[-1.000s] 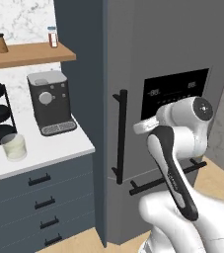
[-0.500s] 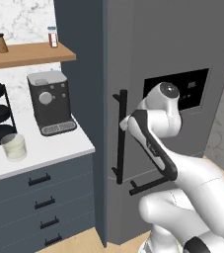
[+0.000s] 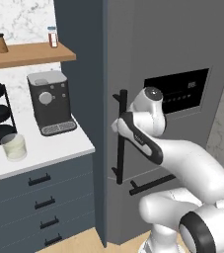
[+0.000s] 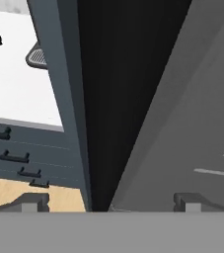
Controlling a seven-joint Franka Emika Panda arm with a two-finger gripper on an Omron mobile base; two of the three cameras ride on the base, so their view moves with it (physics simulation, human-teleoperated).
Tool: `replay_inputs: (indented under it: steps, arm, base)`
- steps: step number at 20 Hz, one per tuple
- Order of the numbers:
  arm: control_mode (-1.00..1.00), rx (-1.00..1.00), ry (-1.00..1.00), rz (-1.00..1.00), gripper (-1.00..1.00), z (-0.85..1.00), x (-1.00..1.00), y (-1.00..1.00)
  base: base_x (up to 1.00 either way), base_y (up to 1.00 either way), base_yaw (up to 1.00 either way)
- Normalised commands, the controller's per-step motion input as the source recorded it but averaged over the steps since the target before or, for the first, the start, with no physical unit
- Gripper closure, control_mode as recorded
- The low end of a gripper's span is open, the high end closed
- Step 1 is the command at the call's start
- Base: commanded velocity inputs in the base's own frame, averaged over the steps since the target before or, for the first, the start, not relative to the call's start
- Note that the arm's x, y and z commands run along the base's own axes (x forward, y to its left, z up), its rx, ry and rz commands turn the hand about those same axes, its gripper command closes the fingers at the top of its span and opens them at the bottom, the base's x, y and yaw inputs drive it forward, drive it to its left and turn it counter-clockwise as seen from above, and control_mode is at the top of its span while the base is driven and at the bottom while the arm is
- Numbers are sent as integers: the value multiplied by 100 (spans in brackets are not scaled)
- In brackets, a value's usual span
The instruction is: Grab a lemon wedge from the fridge and one ice cube from the ice bowl, and put them in the glass of lemonade.
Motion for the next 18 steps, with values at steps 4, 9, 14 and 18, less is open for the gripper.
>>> replay_inputs:
  steps: [4, 9, 14, 18]
  arm:
    - [-100, 0, 2, -4, -100, -2, 64, 31]
    - [-100, 0, 16, 0, -100, -4, 42, -2]
    - [-100, 3, 2, 0, -100, -46, 35, -6]
    - [-100, 14, -25, 0, -100, -51, 2, -9]
  base:
    - [0, 0, 0]
    - [0, 0, 0]
    - [0, 0, 0]
    - [0, 0, 0]
